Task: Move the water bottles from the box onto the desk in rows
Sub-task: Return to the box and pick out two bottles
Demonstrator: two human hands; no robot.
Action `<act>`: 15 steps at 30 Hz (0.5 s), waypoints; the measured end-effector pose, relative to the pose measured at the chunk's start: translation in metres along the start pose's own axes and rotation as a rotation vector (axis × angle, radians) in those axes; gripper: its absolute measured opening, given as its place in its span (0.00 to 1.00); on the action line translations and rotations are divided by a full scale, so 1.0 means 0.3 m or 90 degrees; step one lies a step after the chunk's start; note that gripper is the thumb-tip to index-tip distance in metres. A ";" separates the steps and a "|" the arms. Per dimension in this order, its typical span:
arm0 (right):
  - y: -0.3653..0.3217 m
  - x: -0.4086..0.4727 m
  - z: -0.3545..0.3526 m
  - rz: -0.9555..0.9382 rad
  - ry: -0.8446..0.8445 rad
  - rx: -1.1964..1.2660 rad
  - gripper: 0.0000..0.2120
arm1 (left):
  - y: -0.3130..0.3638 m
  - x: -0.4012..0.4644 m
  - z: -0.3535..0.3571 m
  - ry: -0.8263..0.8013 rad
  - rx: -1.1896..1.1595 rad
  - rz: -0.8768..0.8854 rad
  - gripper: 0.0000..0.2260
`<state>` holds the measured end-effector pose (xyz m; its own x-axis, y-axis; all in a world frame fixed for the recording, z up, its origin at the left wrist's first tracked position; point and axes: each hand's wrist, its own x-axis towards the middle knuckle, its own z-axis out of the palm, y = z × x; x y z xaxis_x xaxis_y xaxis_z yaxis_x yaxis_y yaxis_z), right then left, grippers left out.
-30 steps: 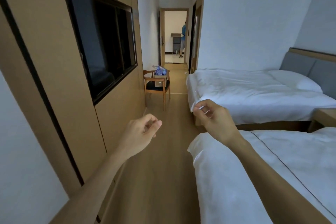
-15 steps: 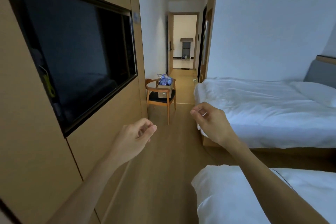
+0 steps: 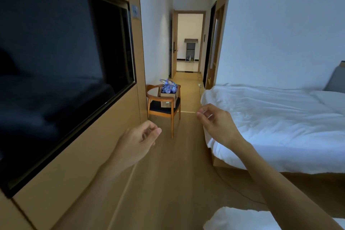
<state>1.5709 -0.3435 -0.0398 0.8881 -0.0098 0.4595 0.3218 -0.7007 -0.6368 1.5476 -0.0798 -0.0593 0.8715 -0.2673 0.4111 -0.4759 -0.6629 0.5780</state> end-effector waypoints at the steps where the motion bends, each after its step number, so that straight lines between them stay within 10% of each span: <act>1: 0.016 0.066 0.024 0.002 0.005 -0.004 0.05 | -0.040 0.067 0.003 -0.005 0.000 -0.002 0.08; 15: 0.367 0.817 0.323 0.035 0.023 -0.021 0.08 | -0.487 0.886 0.157 -0.034 0.010 0.023 0.09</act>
<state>1.8557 -0.3540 -0.0573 0.8918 -0.0742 0.4463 0.2607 -0.7219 -0.6410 1.8544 -0.0870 -0.0678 0.8594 -0.3273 0.3927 -0.5050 -0.6634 0.5522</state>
